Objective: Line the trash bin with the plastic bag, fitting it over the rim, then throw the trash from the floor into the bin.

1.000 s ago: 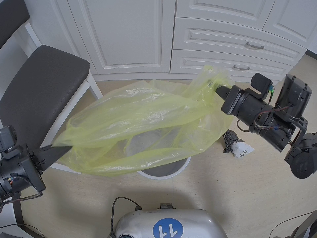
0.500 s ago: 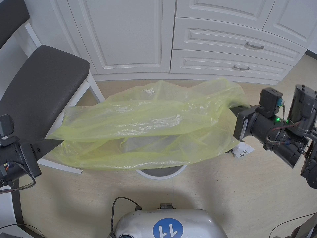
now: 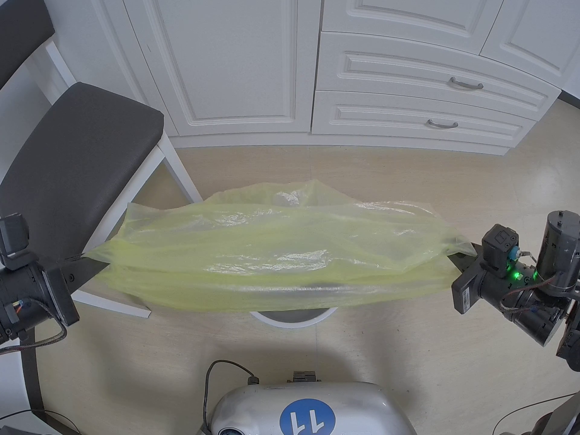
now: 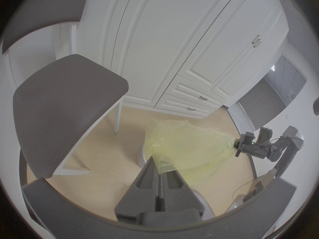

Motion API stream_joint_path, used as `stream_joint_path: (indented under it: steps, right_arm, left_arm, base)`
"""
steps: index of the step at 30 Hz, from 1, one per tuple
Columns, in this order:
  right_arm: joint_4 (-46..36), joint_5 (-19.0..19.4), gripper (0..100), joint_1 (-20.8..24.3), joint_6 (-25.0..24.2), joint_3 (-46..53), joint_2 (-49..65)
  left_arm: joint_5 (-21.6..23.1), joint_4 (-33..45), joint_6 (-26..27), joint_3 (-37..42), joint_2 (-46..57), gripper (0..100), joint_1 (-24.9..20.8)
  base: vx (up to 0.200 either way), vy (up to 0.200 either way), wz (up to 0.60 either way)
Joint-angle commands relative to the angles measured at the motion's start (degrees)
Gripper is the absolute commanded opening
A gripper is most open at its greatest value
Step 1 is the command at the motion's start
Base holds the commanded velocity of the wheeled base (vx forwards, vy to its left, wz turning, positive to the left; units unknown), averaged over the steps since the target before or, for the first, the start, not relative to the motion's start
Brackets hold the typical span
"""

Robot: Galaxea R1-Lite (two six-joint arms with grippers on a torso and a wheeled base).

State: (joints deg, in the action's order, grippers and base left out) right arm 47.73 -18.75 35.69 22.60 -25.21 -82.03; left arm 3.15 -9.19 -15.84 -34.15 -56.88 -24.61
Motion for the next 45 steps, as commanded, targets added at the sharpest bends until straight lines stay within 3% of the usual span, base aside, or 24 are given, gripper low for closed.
stream_joint_path:
  steps: [1, 5, 12, 20, 25, 27, 30, 37, 45]
  right_arm:
    - [-0.27, -0.24, 0, -0.63, 0.6, 1.39, 0.47]
    - [-0.27, -0.67, 0, -3.17, 2.36, 1.22, 0.47]
    - [0.26, -0.15, 0, -3.7, 2.62, 0.78, 0.56]
    - [0.53, -0.5, 0, -1.94, 2.89, 1.22, 1.26]
    - [2.46, -1.29, 0, 0.96, 4.38, 3.06, 1.35]
    - [8.61, -2.34, 0, 2.89, 8.86, 5.35, 1.26]
    - [16.26, -2.78, 0, 5.09, 11.41, 7.98, -0.5]
    - [25.31, -5.33, 0, 10.54, 11.76, 8.34, -7.53]
    - [42.27, -4.63, 0, 13.96, 12.47, 6.4, -20.01]
  left_arm:
    - [0.11, -0.39, 2.39, 1.98, 0.1, 0, 1.15]
    - [0.19, -1.36, 4.32, 2.94, 0.37, 0, 1.15]
    - [0.46, -2.06, 4.59, 2.94, 0.63, 0, 0.97]
    - [0.9, -16.56, 4.59, 8.75, 2.21, 0, -3.42]
    - [1.95, -21.13, 4.59, 10.94, 1.77, 0, -5.53]
    - [3.97, -22.89, 4.59, 12.7, 1.86, 0, -7.12]
    - [6.52, -24.56, 4.59, 14.63, 1.69, 0, -7.2]
    - [8.1, -26.67, 4.23, 14.81, -1.13, 0, -7.03]
    - [7.93, -31.24, 4.67, 6.28, -15.89, 0, -7.38]
  base:
    - [0.0, 0.0, 0.0]
    - [0.0, 0.0, 0.0]
    - [0.0, 0.0, 0.0]
    - [0.0, 0.0, 0.0]
    - [0.0, 0.0, 0.0]
    - [0.0, 0.0, 0.0]
    - [0.0, 0.0, 0.0]
    - [0.0, 0.0, 0.0]
    - [0.0, 0.0, 0.0]
